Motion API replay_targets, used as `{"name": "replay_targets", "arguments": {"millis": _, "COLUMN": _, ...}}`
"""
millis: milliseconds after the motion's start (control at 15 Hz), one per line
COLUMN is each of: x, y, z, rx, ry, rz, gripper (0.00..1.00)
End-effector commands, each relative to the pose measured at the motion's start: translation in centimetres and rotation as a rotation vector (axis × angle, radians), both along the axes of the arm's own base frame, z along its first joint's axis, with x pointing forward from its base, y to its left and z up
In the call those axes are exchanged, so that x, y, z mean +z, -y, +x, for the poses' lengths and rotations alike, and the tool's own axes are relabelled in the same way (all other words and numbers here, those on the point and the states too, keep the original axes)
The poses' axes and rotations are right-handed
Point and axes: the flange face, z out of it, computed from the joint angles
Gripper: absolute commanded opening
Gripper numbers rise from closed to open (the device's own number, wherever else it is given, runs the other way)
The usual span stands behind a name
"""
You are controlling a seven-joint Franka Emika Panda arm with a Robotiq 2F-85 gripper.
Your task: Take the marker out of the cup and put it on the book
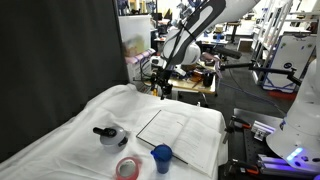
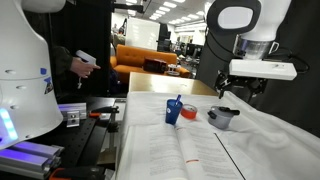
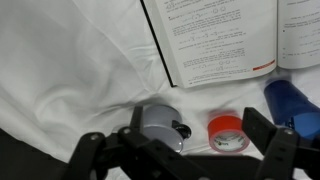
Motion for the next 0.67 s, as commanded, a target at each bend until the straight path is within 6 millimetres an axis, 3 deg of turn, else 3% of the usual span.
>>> {"name": "replay_targets", "arguments": {"millis": 0, "x": 0.04, "y": 0.50, "z": -0.08, "rx": 0.043, "ry": 0.013, "rz": 0.036, "gripper": 1.00}}
{"name": "replay_targets", "arguments": {"millis": 600, "x": -0.30, "y": 1.20, "z": -0.56, "rx": 0.106, "ry": -0.009, "rz": 0.041, "gripper": 1.00}}
